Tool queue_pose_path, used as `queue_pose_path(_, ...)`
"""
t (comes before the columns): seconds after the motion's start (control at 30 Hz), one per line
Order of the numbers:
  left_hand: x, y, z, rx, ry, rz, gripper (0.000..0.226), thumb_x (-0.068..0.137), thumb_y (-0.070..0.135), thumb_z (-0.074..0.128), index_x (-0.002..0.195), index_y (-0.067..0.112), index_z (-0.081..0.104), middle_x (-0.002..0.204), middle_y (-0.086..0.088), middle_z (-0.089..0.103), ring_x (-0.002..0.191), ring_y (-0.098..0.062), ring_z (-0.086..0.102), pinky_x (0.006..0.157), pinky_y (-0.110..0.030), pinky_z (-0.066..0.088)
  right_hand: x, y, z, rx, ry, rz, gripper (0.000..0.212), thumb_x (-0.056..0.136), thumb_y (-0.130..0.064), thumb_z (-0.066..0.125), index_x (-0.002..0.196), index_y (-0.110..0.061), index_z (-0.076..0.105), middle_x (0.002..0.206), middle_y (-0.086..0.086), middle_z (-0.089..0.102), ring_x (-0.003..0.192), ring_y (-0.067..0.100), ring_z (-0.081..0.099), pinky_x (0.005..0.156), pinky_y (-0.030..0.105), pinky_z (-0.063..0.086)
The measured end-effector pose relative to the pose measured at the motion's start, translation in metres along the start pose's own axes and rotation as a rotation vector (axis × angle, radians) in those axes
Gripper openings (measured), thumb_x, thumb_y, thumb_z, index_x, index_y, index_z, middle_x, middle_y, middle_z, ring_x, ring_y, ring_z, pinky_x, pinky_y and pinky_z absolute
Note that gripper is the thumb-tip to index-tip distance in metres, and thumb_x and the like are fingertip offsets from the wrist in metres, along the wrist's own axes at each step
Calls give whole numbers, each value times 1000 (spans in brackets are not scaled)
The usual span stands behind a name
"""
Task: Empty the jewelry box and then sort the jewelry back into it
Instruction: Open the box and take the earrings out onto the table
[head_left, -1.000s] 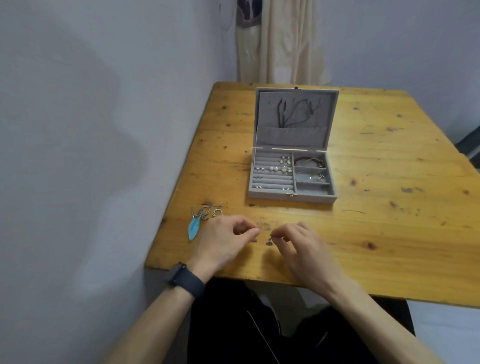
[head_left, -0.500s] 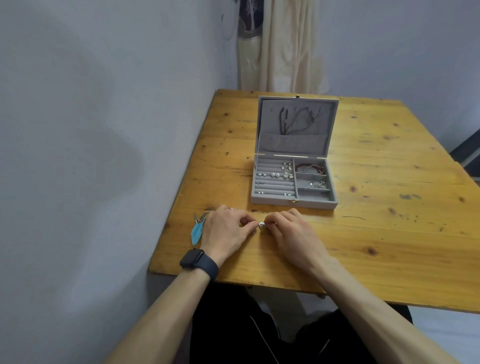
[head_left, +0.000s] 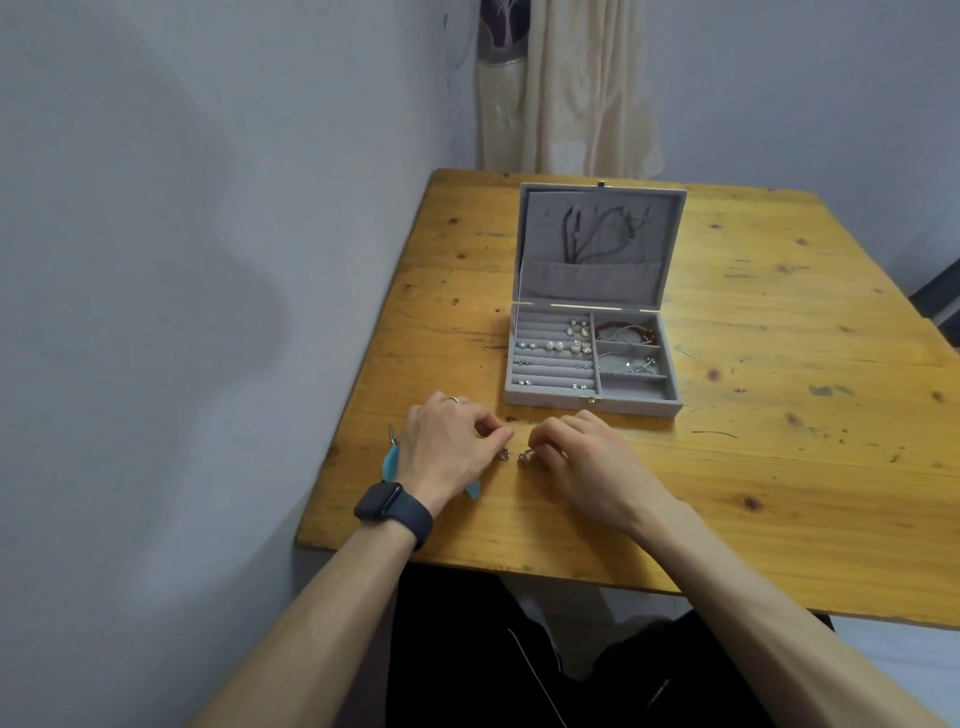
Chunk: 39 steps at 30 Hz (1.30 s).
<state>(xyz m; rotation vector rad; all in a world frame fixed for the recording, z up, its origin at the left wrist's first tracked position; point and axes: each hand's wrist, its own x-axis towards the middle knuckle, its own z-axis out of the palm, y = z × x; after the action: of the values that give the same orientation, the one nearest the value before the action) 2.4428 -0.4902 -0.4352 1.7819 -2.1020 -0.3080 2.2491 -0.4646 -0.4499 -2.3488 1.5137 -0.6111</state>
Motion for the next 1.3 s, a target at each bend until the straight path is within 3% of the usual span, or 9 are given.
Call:
queue_pose_path(0.43,8,1,8,0,-19,34,34,90,63,55,93,36,76,89,15,66,93,-10,52,85,-33,40,10,11,19,-61,147,-74,11,97,-17,62,103,-16,70,97,1,66,88,23,55,77,33,51)
queue_pose_path(0.77,3,-13,4,-62,-11,81,20,91,49,59,100,39,73,92,17,65,94,-9,52,87,-36,43,-13,9,30,97,305,110,16,91,-21,69,106,-20,72,100,-3,68,90,16,56,81,23,44)
queue_pose_path(0.9,1,-13,4,-62,-9,116,22,92,52,59,107,43,73,104,15,64,102,-8,52,90,-34,42,-15,4,32,86,311,77,21,92,-25,68,112,-23,73,101,0,66,90,17,55,80,26,46)
queue_pose_path(1.1,1,-8,3,-11,-51,142,24,94,51,57,109,40,73,109,14,63,105,-9,51,93,-34,41,-16,1,35,-32,295,17,24,96,-30,59,114,-23,74,101,0,65,88,21,53,77,33,50)
queue_pose_path(1.3,0,-10,5,-15,-46,135,24,94,49,58,108,38,74,110,13,64,107,-10,52,95,-34,40,-15,-2,36,-38,281,55,27,95,-29,60,117,-23,72,102,0,64,89,21,51,80,31,49)
